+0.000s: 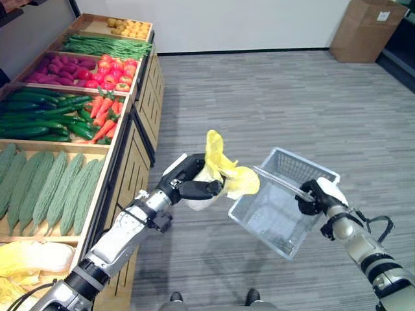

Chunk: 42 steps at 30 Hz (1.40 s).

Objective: Get the vegetables into the basket

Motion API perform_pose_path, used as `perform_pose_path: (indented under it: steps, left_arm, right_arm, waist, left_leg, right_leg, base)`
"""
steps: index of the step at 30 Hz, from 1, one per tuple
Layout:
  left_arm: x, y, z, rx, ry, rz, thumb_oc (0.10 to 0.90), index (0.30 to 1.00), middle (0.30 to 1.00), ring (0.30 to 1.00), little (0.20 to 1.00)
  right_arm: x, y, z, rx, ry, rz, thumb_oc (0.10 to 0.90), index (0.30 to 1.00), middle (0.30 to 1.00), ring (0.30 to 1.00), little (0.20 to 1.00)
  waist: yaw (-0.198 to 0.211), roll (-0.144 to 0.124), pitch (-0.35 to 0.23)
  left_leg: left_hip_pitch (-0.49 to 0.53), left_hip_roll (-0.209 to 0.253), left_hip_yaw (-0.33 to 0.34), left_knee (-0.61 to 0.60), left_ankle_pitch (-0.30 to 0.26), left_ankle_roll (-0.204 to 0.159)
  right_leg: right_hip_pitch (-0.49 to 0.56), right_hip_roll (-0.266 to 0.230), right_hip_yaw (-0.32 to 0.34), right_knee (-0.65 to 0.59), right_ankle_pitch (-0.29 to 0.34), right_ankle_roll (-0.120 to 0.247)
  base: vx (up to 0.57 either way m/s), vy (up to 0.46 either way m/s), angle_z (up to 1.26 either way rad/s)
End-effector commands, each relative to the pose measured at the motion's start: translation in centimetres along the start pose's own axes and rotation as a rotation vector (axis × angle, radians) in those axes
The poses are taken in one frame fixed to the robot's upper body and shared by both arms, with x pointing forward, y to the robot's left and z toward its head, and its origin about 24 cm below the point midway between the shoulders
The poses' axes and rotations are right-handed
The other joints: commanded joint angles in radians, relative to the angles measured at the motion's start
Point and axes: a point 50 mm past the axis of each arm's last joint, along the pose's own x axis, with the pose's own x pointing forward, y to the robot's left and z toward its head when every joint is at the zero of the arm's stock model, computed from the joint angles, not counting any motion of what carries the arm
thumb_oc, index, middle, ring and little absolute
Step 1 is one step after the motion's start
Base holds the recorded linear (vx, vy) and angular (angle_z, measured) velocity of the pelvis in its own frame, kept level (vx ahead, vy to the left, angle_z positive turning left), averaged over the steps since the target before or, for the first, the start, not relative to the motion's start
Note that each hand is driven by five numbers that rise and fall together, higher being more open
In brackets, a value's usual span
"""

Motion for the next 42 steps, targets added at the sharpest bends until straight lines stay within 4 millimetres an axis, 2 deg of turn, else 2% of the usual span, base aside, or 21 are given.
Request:
perform_pose_path:
  steps: [1,3,4,5,8,9,11,15,18,23,26,29,33,38,42]
  left_arm:
    - [2.9,-1.0,6.3,0.138,-0.291,-0.154,0.4,0.3,0.3,0.3,0.3]
    - [3.2,-1.8,6.5,0.164,-0.283,-0.226,0.4,0.3,0.3,0.3,0.3]
    - [3.2,-1.8,6.5,0.165,-0.284,-0.225,0.4,0.3,0.3,0.3,0.3]
    - [3.4,-2.2,6.7,0.188,-0.284,-0.265,0.4,0.3,0.3,0.3,0.3]
    - [3.6,-2.6,6.8,0.22,-0.284,-0.289,0.4,0.3,0.3,0.3,0.3]
    - [3.6,-2.6,6.8,0.22,-0.284,-0.289,0.4,0.3,0.3,0.3,0.3]
    - [3.8,-2.8,6.6,0.234,-0.273,-0.3,0.4,0.3,0.3,0.3,0.3]
    - [3.9,-3.0,6.3,0.245,-0.263,-0.307,0.4,0.3,0.3,0.3,0.3]
    - [4.1,-3.1,5.7,0.286,-0.239,-0.306,0.4,0.3,0.3,0.3,0.3]
    - [4.2,-3.3,5.1,0.354,-0.222,-0.31,0.4,0.3,0.3,0.3,0.3]
    - [4.5,-3.1,4.2,0.406,-0.184,-0.3,0.4,0.3,0.3,0.3,0.3]
    - [4.6,-2.0,2.5,0.461,-0.109,-0.232,0.4,0.3,0.3,0.3,0.3]
    - [4.9,-1.2,1.4,0.541,-0.06,-0.179,0.4,0.3,0.3,0.3,0.3]
    - [5.2,0.4,-2.1,0.644,0.09,-0.047,0.4,0.3,0.3,0.3,0.3]
    - [5.3,1.0,-3.1,0.669,0.137,0.009,0.4,0.3,0.3,0.3,0.3]
  right_arm:
    - [2.6,-9.2,6.0,-0.052,-0.219,-0.259,0.4,0.3,0.3,0.3,0.3]
    - [3.1,-9.4,6.6,-0.129,-0.221,-0.241,0.4,0.3,0.3,0.3,0.3]
    - [3.1,-9.5,6.6,-0.13,-0.222,-0.241,0.4,0.3,0.3,0.3,0.3]
    - [3.4,-9.7,7.6,-0.129,-0.245,-0.255,0.4,0.3,0.3,0.3,0.3]
    - [3.5,-9.7,9.1,-0.097,-0.296,-0.266,0.4,0.3,0.3,0.3,0.3]
    - [3.5,-9.7,9.1,-0.096,-0.296,-0.266,0.4,0.3,0.3,0.3,0.3]
    - [3.3,-9.5,10.7,-0.001,-0.359,-0.268,0.4,0.3,0.3,0.3,0.3]
    - [3.1,-9.1,11.7,0.067,-0.405,-0.258,0.4,0.3,0.3,0.3,0.3]
    - [2.5,-8.7,13.4,0.159,-0.49,-0.238,0.4,0.3,0.3,0.3,0.3]
    - [2.1,-8.7,14.8,0.17,-0.554,-0.226,0.4,0.3,0.3,0.3,0.3]
    - [1.9,-8.8,15.8,0.176,-0.595,-0.223,0.4,0.3,0.3,0.3,0.3]
    - [1.7,-8.9,16.7,0.23,-0.627,-0.229,0.4,0.3,0.3,0.3,0.3]
    - [1.5,-8.8,17.6,0.274,-0.66,-0.228,0.4,0.3,0.3,0.3,0.3]
    - [0.5,-8.1,19.7,0.386,-0.754,-0.191,0.4,0.3,0.3,0.3,0.3]
    - [-0.2,-7.7,20.6,0.437,-0.809,-0.163,0.4,0.3,0.3,0.3,0.3]
  waist:
    - [0.03,-0.01,-0.023]
    - [0.034,-0.008,-0.025]
    - [0.034,-0.008,-0.024]
    - [0.036,-0.006,-0.025]
    - [0.035,-0.004,-0.025]
    - [0.035,-0.004,-0.025]
    - [0.033,-0.002,-0.026]
    - [0.03,-0.003,-0.026]
    - [0.02,-0.004,-0.032]
    - [0.016,-0.007,-0.036]
    - [0.014,-0.008,-0.039]
    - [0.013,-0.01,-0.045]
    - [0.009,-0.01,-0.047]
    - [0.001,-0.01,-0.052]
    - [-0.002,-0.01,-0.053]
  left_leg:
    - [-0.014,0.02,-0.014,0.0,-0.039,-0.043]
    - [-0.012,0.019,-0.012,0.0,-0.04,-0.044]
    - [-0.012,0.019,-0.012,0.0,-0.04,-0.044]
    - [-0.012,0.017,-0.011,0.0,-0.041,-0.044]
    - [-0.012,0.014,-0.011,0.0,-0.042,-0.043]
    - [-0.012,0.014,-0.011,0.0,-0.042,-0.043]
    - [-0.011,0.012,-0.012,0.0,-0.045,-0.041]
    - [-0.009,0.009,-0.012,0.0,-0.047,-0.039]
    - [-0.009,0.006,-0.007,0.0,-0.051,-0.036]
    - [-0.006,0.005,-0.004,0.0,-0.052,-0.035]
    - [-0.005,0.004,-0.002,0.0,-0.052,-0.036]
    - [-0.006,0.006,-0.001,0.0,-0.051,-0.037]
    - [-0.007,0.006,-0.001,0.0,-0.05,-0.037]
    - [-0.007,0.009,0.003,0.0,-0.049,-0.038]
    - [-0.009,0.01,0.003,0.0,-0.047,-0.038]
  right_leg:
    - [0.045,-0.044,-0.035,0.0,-0.039,0.094]
    - [0.047,-0.047,-0.036,0.0,-0.038,0.096]
    - [0.047,-0.047,-0.036,0.0,-0.038,0.096]
    - [0.045,-0.048,-0.035,0.0,-0.036,0.098]
    - [0.045,-0.051,-0.036,0.0,-0.035,0.1]
    - [0.045,-0.051,-0.036,0.0,-0.035,0.1]
    - [0.046,-0.056,-0.036,0.0,-0.033,0.102]
    - [0.046,-0.058,-0.037,0.0,-0.032,0.102]
    - [0.045,-0.063,-0.035,0.0,-0.03,0.105]
    - [0.047,-0.063,-0.033,0.0,-0.031,0.105]
    - [0.048,-0.063,-0.033,0.0,-0.032,0.106]
    - [0.048,-0.063,-0.034,0.0,-0.032,0.105]
    - [0.046,-0.061,-0.033,0.0,-0.032,0.103]
    - [0.047,-0.059,-0.033,0.0,-0.033,0.101]
    - [0.045,-0.059,-0.034,0.0,-0.033,0.1]
  base:
    - [0.0,0.0,0.0]
    - [0.0,0.0,0.0]
    - [0.0,0.0,0.0]
    - [0.0,0.0,0.0]
    - [0.0,0.0,0.0]
    - [0.0,0.0,0.0]
    - [0.0,0.0,0.0]
    - [0.0,0.0,0.0]
    - [0.0,0.023,0.0]
    - [0.0,0.0,0.0]
    - [0.0,0.0,0.0]
    - [0.0,0.0,0.0]
    - [0.0,0.0,0.0]
    - [0.0,0.0,0.0]
    - [0.0,0.0,0.0]
